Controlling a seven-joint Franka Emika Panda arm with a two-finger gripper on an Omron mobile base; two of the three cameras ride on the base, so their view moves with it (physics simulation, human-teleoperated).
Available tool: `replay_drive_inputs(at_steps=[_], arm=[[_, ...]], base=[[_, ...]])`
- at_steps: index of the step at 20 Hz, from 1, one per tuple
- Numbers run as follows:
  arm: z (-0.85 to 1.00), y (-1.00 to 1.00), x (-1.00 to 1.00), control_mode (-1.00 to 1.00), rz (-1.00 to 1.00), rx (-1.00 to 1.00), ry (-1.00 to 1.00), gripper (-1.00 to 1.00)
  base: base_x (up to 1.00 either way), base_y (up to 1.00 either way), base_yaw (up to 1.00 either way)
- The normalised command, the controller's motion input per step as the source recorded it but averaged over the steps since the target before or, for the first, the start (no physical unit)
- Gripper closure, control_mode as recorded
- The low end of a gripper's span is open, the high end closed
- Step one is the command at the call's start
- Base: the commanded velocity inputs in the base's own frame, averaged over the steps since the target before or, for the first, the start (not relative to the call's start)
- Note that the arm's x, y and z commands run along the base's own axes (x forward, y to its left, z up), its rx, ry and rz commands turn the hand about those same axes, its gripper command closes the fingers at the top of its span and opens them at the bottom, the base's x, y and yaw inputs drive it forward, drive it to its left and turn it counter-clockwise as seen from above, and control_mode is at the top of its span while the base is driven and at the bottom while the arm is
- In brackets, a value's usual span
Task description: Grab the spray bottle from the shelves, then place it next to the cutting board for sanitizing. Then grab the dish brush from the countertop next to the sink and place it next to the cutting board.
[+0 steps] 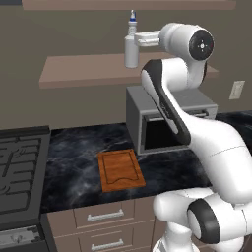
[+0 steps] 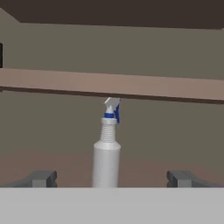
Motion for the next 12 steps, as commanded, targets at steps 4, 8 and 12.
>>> replay_drive_inputs(at_steps=[4, 8, 12], arm=[[-0.10, 0.00, 0.52, -1.00, 0.00, 0.00, 0.00, -1.00], [-0.11, 0.00, 0.45, -1.00, 0.00, 0.00, 0.00, -1.00], [-0.08, 0.00, 0.46, -1.00, 0.00, 0.00, 0.00, -1.00]], base=[[0.00, 0.00, 0.00], [0.00, 0.00, 0.00], [0.00, 0.00, 0.00]])
